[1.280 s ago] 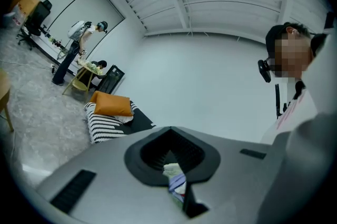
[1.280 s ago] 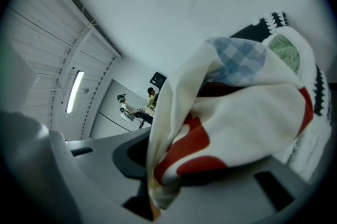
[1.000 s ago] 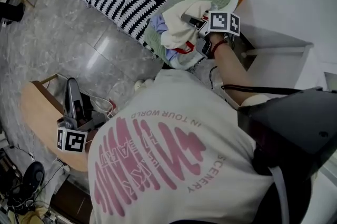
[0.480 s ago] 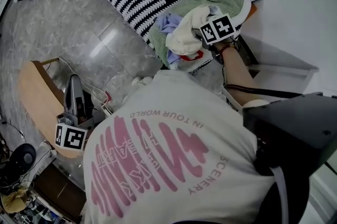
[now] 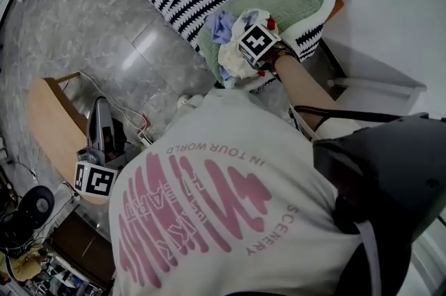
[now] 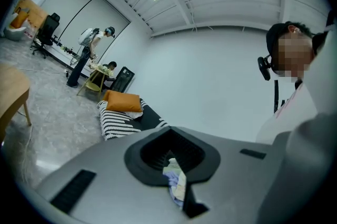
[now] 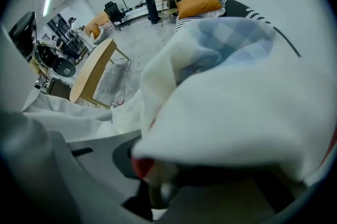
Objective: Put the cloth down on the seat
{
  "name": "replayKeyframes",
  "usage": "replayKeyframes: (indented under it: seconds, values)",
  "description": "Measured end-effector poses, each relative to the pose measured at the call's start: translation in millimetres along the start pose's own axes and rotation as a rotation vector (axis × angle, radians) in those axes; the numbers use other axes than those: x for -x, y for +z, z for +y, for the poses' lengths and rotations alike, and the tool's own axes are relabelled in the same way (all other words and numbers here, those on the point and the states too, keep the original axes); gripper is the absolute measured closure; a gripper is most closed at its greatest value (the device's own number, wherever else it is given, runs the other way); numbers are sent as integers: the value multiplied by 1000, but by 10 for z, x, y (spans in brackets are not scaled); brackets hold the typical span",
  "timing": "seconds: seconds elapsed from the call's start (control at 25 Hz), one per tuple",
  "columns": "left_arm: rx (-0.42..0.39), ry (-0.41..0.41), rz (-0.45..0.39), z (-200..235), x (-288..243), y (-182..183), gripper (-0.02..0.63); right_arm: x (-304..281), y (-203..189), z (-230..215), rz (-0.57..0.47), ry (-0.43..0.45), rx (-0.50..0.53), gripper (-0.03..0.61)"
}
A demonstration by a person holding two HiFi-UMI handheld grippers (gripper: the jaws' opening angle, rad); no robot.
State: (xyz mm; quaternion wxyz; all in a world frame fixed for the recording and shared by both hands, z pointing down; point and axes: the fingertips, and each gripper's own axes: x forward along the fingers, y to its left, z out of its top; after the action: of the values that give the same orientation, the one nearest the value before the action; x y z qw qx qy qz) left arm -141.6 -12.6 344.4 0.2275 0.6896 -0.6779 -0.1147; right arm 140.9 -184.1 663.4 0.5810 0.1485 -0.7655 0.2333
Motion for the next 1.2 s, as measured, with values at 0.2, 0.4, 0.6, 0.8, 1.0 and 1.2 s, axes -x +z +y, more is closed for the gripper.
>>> replayKeyframes:
  seconds: [0.2, 0.4, 0.6, 0.8, 1.0, 1.2]
  values:
    - [-21, -6, 5, 22, 17, 5, 606, -141, 112, -15, -30, 47, -54, 477]
    - [-11, 3, -2, 87, 58, -19, 606, -182, 149, -68, -106, 52, -138, 477]
    - [-7, 3, -20, 155, 36, 51, 606, -154, 138, -123, -103, 67, -226, 475]
    - [-2, -14, -32, 189, 47, 61, 606, -73, 69, -20, -132, 128, -242, 442]
    - [7, -37, -39, 190, 15, 48, 606, 10, 65, 59, -212, 136, -275, 345]
    - [9, -50, -48, 212, 15, 83, 606, 99, 49, 72, -222, 55, -238, 310]
